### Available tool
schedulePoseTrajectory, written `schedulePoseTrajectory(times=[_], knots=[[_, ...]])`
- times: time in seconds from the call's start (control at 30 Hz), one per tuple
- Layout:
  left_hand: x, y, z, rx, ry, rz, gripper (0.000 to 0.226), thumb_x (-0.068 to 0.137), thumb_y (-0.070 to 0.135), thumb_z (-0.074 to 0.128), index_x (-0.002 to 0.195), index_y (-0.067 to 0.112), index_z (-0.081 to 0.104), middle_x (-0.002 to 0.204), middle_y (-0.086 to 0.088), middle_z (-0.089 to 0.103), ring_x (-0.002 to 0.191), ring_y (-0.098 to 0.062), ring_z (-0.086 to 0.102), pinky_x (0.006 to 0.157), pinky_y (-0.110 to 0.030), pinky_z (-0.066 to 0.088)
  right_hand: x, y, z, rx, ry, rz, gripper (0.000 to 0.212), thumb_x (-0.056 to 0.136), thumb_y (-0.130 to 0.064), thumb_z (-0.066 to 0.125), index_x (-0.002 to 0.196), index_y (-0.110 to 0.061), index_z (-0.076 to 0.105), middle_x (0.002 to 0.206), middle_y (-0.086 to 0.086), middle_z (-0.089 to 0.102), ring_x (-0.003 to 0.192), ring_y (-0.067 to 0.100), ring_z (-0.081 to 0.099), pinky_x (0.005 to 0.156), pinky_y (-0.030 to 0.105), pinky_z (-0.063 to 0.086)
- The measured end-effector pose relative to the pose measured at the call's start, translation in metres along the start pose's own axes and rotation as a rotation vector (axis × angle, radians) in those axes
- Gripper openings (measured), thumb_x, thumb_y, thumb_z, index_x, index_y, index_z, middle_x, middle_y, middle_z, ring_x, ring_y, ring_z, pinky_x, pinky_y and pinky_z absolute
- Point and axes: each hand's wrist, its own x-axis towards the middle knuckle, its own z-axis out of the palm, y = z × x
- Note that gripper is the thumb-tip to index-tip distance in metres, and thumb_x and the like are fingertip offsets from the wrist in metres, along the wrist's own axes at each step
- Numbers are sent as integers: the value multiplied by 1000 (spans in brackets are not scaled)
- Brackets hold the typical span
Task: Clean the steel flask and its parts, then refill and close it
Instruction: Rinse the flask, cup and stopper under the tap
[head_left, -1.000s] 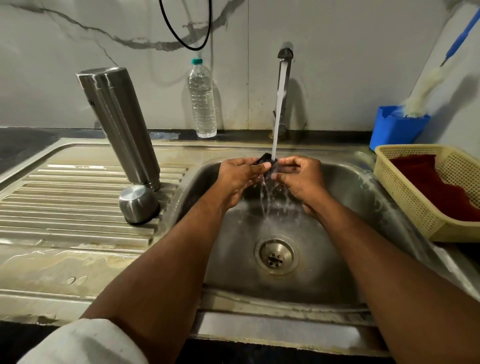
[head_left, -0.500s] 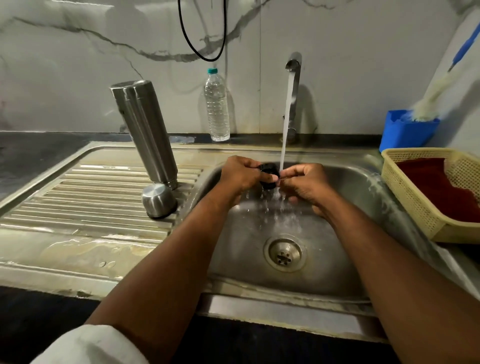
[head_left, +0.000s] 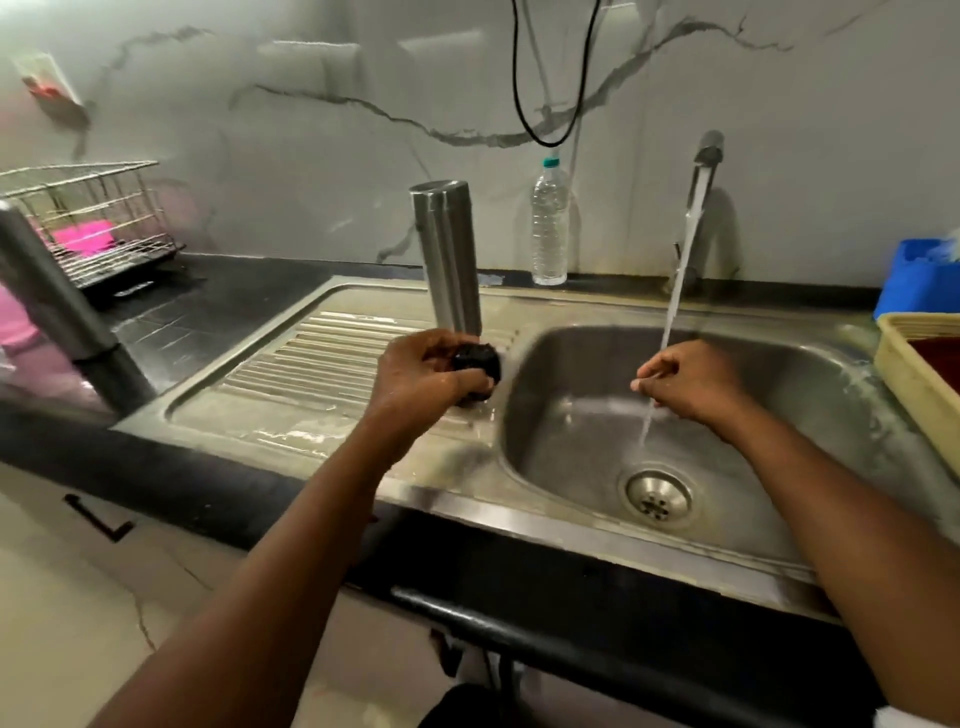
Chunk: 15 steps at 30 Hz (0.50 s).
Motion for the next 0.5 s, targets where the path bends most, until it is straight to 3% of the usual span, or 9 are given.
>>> schedulePoseTrajectory(times=[0.2, 0.37, 0.5], knots=[[-17, -24, -49, 90, 11, -38, 39, 67, -2, 90, 101, 15, 81, 89, -2, 82, 89, -21, 80, 89, -35, 63, -4, 4, 1, -35, -27, 8, 10, 82, -21, 87, 87, -20, 79, 79, -2, 75, 79, 18, 73, 70, 32, 59], [-20, -32, -52, 174, -28, -47, 44, 65, 7, 96, 103, 23, 81, 92, 5, 81, 88, -9, 78, 85, -26, 61, -7, 4, 1, -6, -47, 18, 10, 84, -19, 86, 90, -19, 77, 82, 2, 75, 78, 18, 73, 54, 25, 51], [-21, -41, -51, 185, -42, -51, 46, 65, 11, 98, 104, 24, 80, 91, 5, 81, 85, -9, 78, 83, -29, 63, -7, 5, 1, -23, -54, 2, 11, 84, -20, 85, 92, -18, 78, 84, 2, 75, 82, 19, 73, 63, 27, 53]])
